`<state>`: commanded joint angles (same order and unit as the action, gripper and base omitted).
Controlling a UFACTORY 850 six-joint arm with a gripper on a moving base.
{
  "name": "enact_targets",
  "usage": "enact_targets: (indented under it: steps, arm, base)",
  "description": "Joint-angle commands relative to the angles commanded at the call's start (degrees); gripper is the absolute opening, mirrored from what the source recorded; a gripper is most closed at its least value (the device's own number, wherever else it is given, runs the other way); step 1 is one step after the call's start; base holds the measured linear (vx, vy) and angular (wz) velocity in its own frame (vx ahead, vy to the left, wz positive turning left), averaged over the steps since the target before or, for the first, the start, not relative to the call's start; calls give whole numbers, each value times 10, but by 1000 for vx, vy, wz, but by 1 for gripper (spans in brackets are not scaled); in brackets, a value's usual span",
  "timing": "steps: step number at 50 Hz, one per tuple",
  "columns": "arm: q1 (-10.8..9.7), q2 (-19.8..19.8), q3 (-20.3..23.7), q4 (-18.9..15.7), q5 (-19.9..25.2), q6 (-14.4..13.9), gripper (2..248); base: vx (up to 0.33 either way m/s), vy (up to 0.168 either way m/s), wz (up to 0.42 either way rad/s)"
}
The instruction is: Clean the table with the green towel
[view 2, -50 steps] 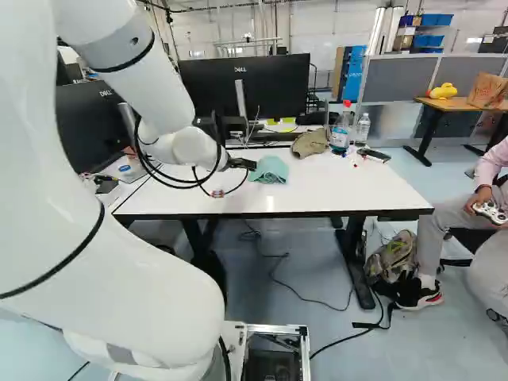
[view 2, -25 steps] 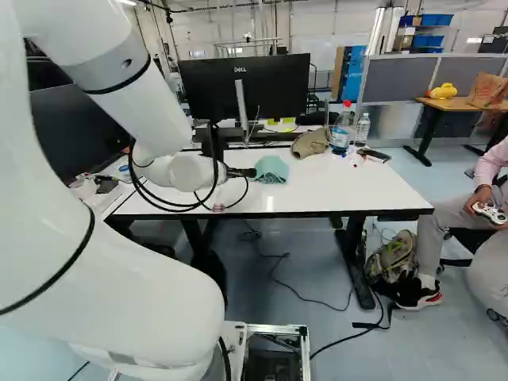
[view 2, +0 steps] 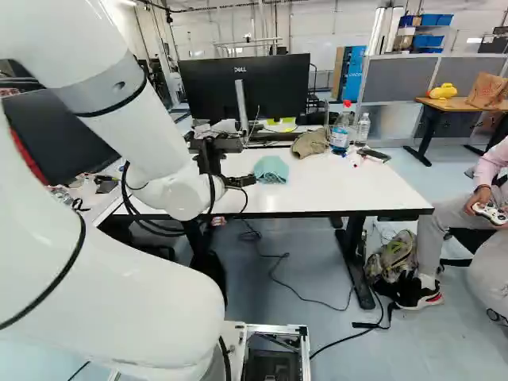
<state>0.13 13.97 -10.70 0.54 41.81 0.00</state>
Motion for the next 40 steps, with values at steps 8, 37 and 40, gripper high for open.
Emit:
enact_targets:
  steps: [8,37,40]
  arm:
    - [0,6,17,-2,24,0,247]
    - [-1,19,53,-5,76,0,247]
    - [-1,19,55,-5,78,0,247]
  base:
    - [0,0,0]
    - [0,0,0]
    - [0,0,0]
